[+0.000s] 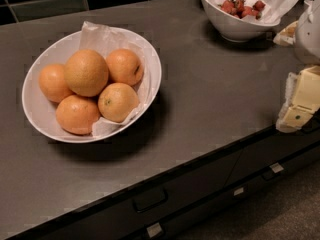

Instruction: Pick orange from white bowl

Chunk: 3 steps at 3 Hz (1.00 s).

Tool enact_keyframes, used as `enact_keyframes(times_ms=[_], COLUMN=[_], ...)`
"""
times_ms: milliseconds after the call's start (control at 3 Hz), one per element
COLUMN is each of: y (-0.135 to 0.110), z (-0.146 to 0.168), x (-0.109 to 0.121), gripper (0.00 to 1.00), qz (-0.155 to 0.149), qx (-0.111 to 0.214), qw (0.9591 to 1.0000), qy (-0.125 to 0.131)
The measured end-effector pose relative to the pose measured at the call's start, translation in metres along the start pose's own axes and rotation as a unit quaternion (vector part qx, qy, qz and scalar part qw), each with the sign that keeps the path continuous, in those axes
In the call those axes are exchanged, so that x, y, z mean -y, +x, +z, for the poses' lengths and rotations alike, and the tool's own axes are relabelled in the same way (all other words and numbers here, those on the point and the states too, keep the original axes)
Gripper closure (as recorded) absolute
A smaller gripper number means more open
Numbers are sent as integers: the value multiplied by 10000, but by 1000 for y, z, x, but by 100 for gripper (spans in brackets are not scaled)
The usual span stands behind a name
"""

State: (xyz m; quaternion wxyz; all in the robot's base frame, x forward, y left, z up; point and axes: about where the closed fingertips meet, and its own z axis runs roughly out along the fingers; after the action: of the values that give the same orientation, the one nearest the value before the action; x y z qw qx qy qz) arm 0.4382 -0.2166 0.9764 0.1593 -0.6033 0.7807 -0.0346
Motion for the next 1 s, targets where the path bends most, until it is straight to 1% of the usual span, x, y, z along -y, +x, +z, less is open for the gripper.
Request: enact_keyframes(times_ms=[333, 667, 1000], y=[0, -23, -70], z=[0, 3, 3], x=[0, 2, 2], gripper=[0, 0, 0], qz=[-1, -256, -824], qx=[0, 83, 293], qw=[10000, 9996, 9962], qy=[0, 8, -22])
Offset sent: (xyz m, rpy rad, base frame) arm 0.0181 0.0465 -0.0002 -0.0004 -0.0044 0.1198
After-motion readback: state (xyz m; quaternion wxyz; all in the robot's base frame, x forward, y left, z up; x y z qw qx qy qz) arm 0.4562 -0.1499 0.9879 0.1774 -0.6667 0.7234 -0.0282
